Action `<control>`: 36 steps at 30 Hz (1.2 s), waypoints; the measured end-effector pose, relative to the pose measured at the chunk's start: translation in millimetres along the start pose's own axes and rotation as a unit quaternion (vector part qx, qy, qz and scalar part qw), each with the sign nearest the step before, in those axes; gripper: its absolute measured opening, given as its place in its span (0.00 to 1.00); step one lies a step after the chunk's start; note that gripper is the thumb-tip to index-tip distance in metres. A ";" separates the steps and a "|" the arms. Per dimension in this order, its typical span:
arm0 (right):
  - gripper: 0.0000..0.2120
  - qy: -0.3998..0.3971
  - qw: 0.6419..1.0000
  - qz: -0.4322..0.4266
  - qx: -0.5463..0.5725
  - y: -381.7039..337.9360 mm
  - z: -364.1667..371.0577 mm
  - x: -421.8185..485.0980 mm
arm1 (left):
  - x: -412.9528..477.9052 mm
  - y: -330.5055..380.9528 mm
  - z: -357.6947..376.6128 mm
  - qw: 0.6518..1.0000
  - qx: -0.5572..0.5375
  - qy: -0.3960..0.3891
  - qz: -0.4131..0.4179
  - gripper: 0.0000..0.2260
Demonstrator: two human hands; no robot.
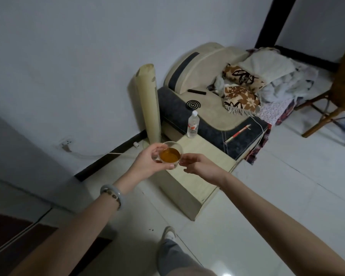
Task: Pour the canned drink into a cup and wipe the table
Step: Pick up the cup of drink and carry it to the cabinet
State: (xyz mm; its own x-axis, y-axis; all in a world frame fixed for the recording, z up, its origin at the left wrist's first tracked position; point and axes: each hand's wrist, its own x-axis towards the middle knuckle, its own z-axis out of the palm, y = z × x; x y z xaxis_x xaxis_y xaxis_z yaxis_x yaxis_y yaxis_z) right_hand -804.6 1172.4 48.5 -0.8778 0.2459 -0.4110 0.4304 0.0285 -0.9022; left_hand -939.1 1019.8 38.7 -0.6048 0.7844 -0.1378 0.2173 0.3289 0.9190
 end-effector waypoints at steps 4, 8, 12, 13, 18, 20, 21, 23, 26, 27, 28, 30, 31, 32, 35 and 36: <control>0.22 0.031 0.999 0.022 0.026 -12.9 -24.2 38.8 | 60.4 4.6 -5.7 1.000 0.002 -0.031 0.004 0.28; 0.21 0.066 0.997 0.037 0.036 -20.8 -44.1 70.1 | 112.4 2.5 -12.4 0.998 -0.009 -0.070 -0.002 0.29; 0.22 0.093 0.992 0.056 0.063 -19.1 -60.0 91.9 | 155.0 2.2 -13.5 0.992 -0.009 -0.127 -0.001 0.29; 0.23 0.106 0.990 0.063 0.069 -18.3 -64.1 96.1 | 165.2 1.8 -12.9 0.990 -0.006 -0.140 -0.003 0.29; 0.23 0.177 0.973 0.093 0.114 -7.0 -76.9 118.5 | 215.9 -7.0 -4.3 0.978 0.014 -0.207 0.020 0.30; 0.23 0.204 0.965 0.092 0.134 1.4 -81.6 129.7 | 233.9 -11.8 0.1 0.973 0.013 -0.227 0.027 0.29; 0.23 0.216 0.962 0.090 0.142 5.7 -84.4 136.9 | 243.4 -14.2 2.1 0.970 0.016 -0.240 0.036 0.29; 0.22 0.238 0.953 0.094 0.162 12.3 -85.7 148.6 | 260.2 -22.1 5.8 0.964 0.022 -0.261 0.043 0.29; 0.21 0.276 0.939 0.095 0.182 24.6 -86.8 168.4 | 283.9 -37.7 11.4 0.956 0.038 -0.289 0.046 0.30; 0.21 0.287 0.934 0.101 0.186 29.4 -87.8 174.4 | 291.9 -43.4 13.6 0.953 0.041 -0.298 0.045 0.30; 0.21 0.297 0.930 0.107 0.190 34.5 -88.7 179.4 | 299.1 -49.1 16.8 0.950 0.038 -0.307 0.044 0.29; 0.22 0.308 0.923 0.111 0.202 46.8 -89.3 187.5 | 310.6 -58.9 24.9 0.945 0.038 -0.323 0.045 0.29; 0.23 0.314 0.919 0.115 0.208 53.4 -90.0 190.7 | 315.4 -63.1 29.9 0.942 0.041 -0.329 0.046 0.29; 0.23 0.320 0.916 0.120 0.211 59.8 -91.4 193.6 | 320.1 -68.3 35.8 0.940 0.043 -0.334 0.047 0.29; 0.22 0.337 0.905 0.141 0.217 83.5 -96.5 200.9 | 331.5 -89.1 56.3 0.934 0.051 -0.351 0.045 0.30; 0.21 0.341 0.902 0.145 0.224 92.5 -97.8 203.4 | 334.4 -96.8 63.7 0.932 0.053 -0.356 0.043 0.31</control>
State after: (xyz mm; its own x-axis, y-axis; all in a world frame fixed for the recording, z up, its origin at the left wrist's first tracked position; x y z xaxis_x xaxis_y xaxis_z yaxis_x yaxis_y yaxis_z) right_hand -922.7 1319.8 -105.8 -0.3433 0.7222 -0.6004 0.3600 -0.4893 -0.7944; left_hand -1113.6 1283.8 -119.8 0.0726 0.9480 -0.3100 0.3379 0.2691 0.9019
